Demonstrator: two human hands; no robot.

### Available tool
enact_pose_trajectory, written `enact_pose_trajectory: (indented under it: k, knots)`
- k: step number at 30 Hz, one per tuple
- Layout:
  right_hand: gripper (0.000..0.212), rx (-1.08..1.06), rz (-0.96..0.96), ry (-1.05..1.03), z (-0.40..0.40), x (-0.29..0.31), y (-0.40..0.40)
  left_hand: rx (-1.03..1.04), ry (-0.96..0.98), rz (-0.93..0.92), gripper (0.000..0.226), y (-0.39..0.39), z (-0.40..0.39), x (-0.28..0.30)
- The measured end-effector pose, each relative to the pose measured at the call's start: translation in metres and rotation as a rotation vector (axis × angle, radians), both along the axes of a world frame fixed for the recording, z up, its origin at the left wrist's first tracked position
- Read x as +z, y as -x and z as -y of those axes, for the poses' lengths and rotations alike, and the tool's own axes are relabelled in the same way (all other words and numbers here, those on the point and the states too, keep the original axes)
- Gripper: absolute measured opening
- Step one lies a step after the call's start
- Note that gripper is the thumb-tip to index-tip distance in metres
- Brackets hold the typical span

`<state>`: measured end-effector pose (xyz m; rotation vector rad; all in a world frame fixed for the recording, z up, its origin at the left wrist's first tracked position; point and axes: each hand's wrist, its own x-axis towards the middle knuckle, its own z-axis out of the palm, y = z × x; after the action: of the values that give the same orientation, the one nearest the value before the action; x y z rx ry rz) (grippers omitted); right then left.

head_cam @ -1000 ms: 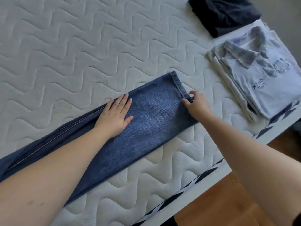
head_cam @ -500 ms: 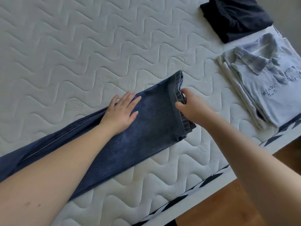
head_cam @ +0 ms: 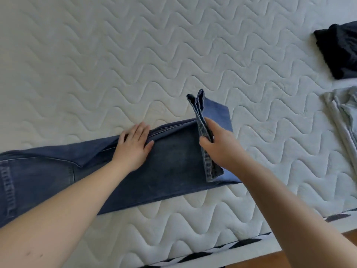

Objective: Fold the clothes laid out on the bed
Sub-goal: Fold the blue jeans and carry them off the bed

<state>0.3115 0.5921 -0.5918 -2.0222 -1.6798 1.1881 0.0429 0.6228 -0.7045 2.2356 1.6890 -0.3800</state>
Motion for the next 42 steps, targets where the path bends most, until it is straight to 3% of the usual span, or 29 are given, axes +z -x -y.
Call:
enact_pose_trajectory:
  k: [7,13,20,22,24,28,29,31,34,37,39,42]
  knots:
    - [0.04,0.051,-0.096,-0.055,0.009,0.009,0.084,-0.139,-0.069,0.029,0.068,0.024,0.034,-0.012]
    - [0.055,0.125,-0.123,-0.019,0.014,0.005,0.145,-0.22,-0.024,0.134,0.071,0.034,0.033,-0.002]
    - [0.047,0.193,-0.165,0.013,0.019,0.0,0.183,-0.258,-0.082,0.49,0.039,0.059,0.027,0.015]
    - [0.049,0.188,-0.149,0.015,0.021,-0.004,0.188,-0.007,-0.035,0.619,0.035,0.073,0.027,0.022]
    - [0.049,0.188,-0.15,0.019,0.024,-0.009,0.192,0.389,0.035,0.777,0.043,0.089,0.03,0.027]
    - [0.049,0.211,-0.151,0.05,0.028,-0.022,0.198,1.172,0.401,1.336,0.035,0.104,0.014,0.034]
    - [0.053,0.235,-0.124,0.069,0.028,-0.026,0.199,1.253,0.515,1.358,0.047,0.104,0.007,0.037]
    - [0.058,0.313,-0.071,0.1,0.029,-0.034,0.199,1.212,0.611,1.258,0.062,0.1,-0.003,0.041]
    - [0.046,0.388,-0.103,0.114,0.029,-0.04,0.187,0.974,0.402,0.994,0.033,0.091,-0.011,0.037]
    - [0.027,0.21,-0.104,0.019,0.017,-0.043,0.154,0.863,0.264,0.833,0.019,0.089,-0.01,0.036]
    - [0.028,0.059,-0.009,-0.123,0.0,-0.045,0.124,0.834,0.304,0.853,0.008,0.093,-0.006,0.04]
    - [0.04,-0.01,0.172,-0.158,-0.034,-0.057,0.078,0.869,0.417,0.996,0.015,0.104,0.002,0.043]
